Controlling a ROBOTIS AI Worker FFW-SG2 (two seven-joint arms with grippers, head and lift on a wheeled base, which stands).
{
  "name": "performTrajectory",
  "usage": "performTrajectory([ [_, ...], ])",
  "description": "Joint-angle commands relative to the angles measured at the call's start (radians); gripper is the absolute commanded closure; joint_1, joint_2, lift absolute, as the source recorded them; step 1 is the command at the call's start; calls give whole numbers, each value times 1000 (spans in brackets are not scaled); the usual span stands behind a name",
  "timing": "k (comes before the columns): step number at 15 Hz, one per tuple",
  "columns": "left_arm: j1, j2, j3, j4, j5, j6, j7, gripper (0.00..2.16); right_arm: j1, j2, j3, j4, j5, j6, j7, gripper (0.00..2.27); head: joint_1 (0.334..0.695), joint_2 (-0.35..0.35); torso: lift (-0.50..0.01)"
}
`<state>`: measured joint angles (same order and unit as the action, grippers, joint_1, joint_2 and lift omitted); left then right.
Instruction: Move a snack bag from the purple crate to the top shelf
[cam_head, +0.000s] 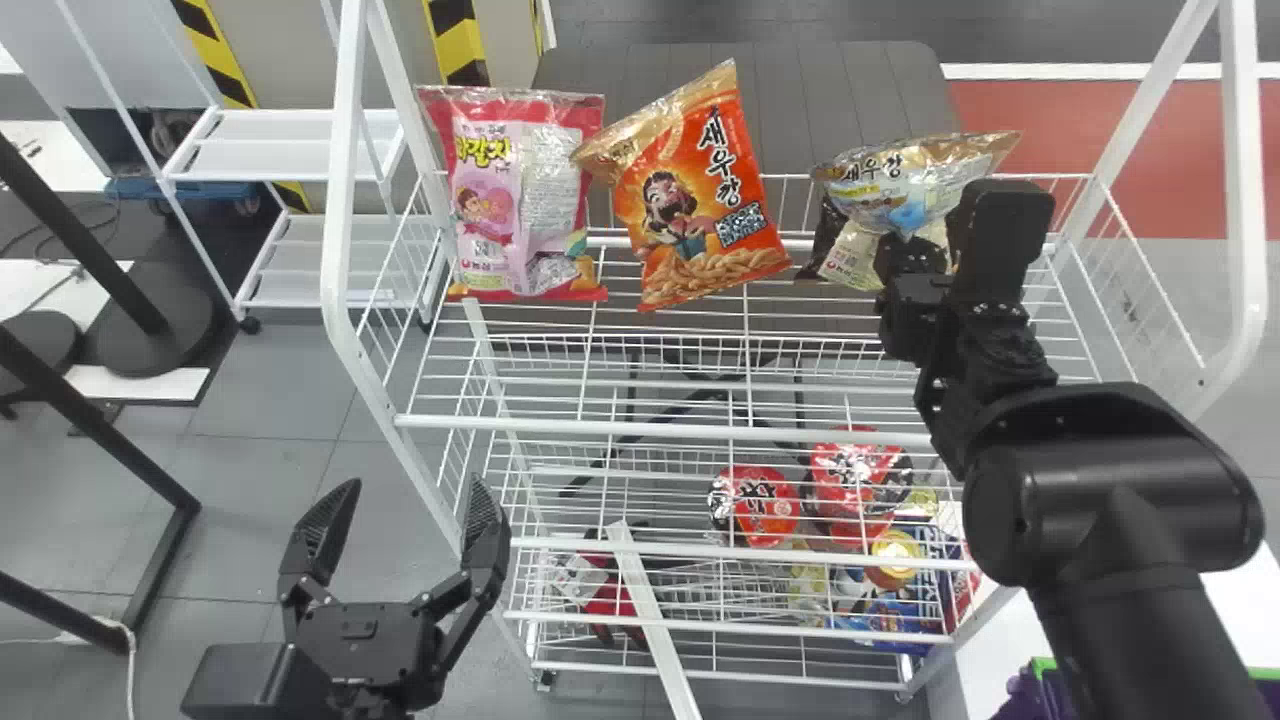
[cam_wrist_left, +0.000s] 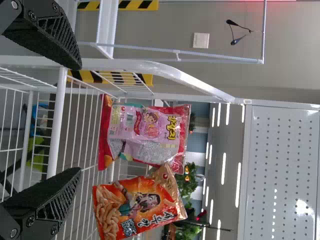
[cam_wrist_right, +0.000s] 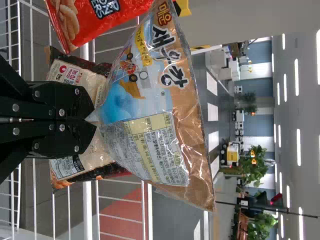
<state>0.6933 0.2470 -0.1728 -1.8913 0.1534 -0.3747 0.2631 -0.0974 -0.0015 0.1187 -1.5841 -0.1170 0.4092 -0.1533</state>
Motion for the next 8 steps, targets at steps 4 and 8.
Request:
performTrajectory([
  [4,0,2,1,0,0,6,1,87,-28,2,3,3,-36,66,-2,1754,695,60,2],
  [8,-9,0,1,15,2,6,1,87,-44,2,10,-57,-32,191,-23,1750,695,67,2],
])
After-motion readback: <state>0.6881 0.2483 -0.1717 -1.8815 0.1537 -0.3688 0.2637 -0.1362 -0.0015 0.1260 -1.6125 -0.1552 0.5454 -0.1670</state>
